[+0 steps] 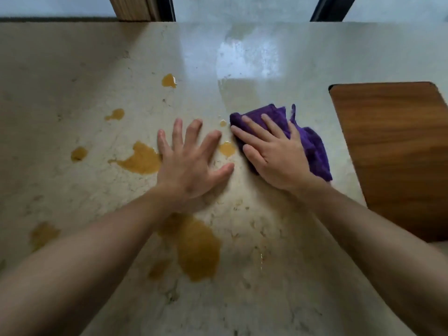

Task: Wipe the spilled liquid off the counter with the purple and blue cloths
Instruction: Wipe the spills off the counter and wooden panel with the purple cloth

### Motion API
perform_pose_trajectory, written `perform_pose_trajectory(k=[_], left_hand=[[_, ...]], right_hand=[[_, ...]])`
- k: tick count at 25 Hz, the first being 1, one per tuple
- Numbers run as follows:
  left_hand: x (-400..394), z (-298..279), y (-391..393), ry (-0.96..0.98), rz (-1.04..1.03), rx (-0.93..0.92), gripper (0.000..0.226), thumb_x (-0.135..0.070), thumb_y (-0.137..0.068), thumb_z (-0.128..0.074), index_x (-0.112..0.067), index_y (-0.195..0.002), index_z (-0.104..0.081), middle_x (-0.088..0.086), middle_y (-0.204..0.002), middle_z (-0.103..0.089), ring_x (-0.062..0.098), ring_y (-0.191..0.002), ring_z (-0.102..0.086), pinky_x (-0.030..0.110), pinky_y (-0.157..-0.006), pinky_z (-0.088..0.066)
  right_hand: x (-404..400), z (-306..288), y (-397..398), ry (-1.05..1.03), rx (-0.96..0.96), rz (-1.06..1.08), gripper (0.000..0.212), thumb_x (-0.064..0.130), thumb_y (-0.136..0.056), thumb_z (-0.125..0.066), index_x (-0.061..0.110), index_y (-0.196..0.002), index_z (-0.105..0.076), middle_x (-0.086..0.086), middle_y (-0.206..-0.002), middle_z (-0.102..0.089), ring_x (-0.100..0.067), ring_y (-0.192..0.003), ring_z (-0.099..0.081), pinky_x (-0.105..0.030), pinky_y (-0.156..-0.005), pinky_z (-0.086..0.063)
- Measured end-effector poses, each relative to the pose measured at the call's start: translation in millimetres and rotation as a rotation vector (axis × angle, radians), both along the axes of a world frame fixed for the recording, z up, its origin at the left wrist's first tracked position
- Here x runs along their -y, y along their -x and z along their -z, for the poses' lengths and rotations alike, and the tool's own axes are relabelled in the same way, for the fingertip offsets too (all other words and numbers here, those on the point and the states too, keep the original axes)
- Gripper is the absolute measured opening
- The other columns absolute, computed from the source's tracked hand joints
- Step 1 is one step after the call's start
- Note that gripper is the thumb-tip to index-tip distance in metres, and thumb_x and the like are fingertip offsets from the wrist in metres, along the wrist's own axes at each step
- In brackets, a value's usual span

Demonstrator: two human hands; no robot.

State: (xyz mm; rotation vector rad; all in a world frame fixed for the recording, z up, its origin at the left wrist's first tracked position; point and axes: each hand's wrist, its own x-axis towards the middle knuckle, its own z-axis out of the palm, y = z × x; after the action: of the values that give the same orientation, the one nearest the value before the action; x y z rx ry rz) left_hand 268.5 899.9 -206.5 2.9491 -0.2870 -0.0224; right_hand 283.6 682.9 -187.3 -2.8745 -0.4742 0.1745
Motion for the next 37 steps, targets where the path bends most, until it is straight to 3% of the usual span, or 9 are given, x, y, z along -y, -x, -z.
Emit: perform_pose_trajectory(k=[4,7,9,13,19,23,30,33,37], left_hand=[[0,3,4,0.011,0.017,0.036,0.07,-0.084,-0.083,-0.026,-0.041,-0.138,-0.031,0.008,-0.158,-0.024,0.048,-0.149,-0.011,0.075,-0.113,-0.005],[-1,3,3,0.005,0.034,0.034,0.07,-0.085,-0.082,-0.024,-0.04,-0.135,-0.032,0.01,-0.157,-0.025,0.05,-0.148,-0.011,0.075,-0.112,-0.004],[1,5,3,0.006,0.034,0.027,0.07,-0.085,-0.082,-0.024,-0.039,-0.134,-0.033,0.01,-0.156,-0.026,0.051,-0.148,-0.011,0.075,-0.112,-0.003],[3,2,8,0.004,0.045,-0.001,0.069,-0.084,-0.083,-0.026,-0.038,-0.133,-0.033,0.01,-0.156,-0.025,0.051,-0.148,-0.01,0.075,-0.112,-0.002],[2,-1,9,0.012,0.03,0.004,0.068,-0.074,-0.087,-0.032,-0.033,-0.14,-0.026,0.008,-0.154,-0.027,0.047,-0.148,-0.013,0.073,-0.113,-0.006],[0,-5,15,0.162,-0.008,0.007,0.066,-0.054,-0.088,-0.034,-0.031,-0.149,-0.02,0.007,-0.159,-0.024,0.041,-0.15,-0.014,0.071,-0.115,-0.009],[1,-5,14,0.239,-0.011,0.085,0.073,-0.055,-0.089,-0.043,-0.03,-0.155,-0.024,0.01,-0.168,-0.004,0.04,-0.153,-0.004,0.074,-0.113,-0.01],[0,-1,10,0.208,-0.009,0.099,0.076,-0.058,-0.086,-0.046,-0.03,-0.154,-0.026,0.01,-0.168,-0.006,0.041,-0.152,-0.007,0.077,-0.111,-0.01],[-1,-2,7,0.231,-0.009,0.099,0.075,-0.056,-0.085,-0.045,-0.031,-0.153,-0.024,0.008,-0.168,-0.006,0.038,-0.153,-0.008,0.078,-0.11,-0.011]], right_hand=[[0,3,208,0.007,0.049,0.224,0.05,0.053,-0.103,-0.011,0.051,-0.152,-0.021,0.018,-0.162,-0.017,-0.019,-0.153,-0.01,-0.062,-0.118,-0.01],[-17,5,321,0.025,0.06,0.519,0.049,0.048,-0.103,-0.022,0.046,-0.151,-0.027,0.014,-0.161,-0.025,-0.02,-0.151,-0.018,-0.064,-0.116,-0.014],[-44,4,368,0.061,0.035,0.64,0.05,0.045,-0.101,-0.028,0.043,-0.151,-0.031,0.013,-0.16,-0.029,-0.023,-0.149,-0.026,-0.065,-0.114,-0.017],[-97,11,396,0.085,0.032,0.562,0.053,0.044,-0.099,-0.032,0.042,-0.152,-0.031,0.011,-0.16,-0.03,-0.027,-0.147,-0.029,-0.072,-0.111,-0.015],[-96,12,223,0.059,-0.007,0.58,0.051,0.049,-0.103,-0.017,0.048,-0.154,-0.015,0.015,-0.164,-0.013,-0.025,-0.153,-0.008,-0.075,-0.11,-0.004],[-83,13,66,0.042,0.045,0.572,0.05,0.047,-0.103,-0.016,0.049,-0.153,-0.018,0.014,-0.164,-0.016,-0.025,-0.152,-0.01,-0.075,-0.11,0.0],[-68,-1,-223,-0.048,-0.065,0.462,0.053,0.045,-0.1,-0.015,0.05,-0.152,-0.015,0.017,-0.165,-0.007,-0.026,-0.153,-0.001,-0.076,-0.108,0.007],[-84,-2,-291,-0.033,-0.068,0.356,0.053,0.046,-0.099,-0.015,0.049,-0.152,-0.018,0.016,-0.165,-0.009,-0.026,-0.153,-0.002,-0.076,-0.108,0.007],[-105,-2,-308,-0.003,-0.036,0.072,0.052,0.049,-0.099,-0.014,0.054,-0.15,-0.019,0.021,-0.164,-0.012,-0.022,-0.153,-0.007,-0.072,-0.111,0.005]])
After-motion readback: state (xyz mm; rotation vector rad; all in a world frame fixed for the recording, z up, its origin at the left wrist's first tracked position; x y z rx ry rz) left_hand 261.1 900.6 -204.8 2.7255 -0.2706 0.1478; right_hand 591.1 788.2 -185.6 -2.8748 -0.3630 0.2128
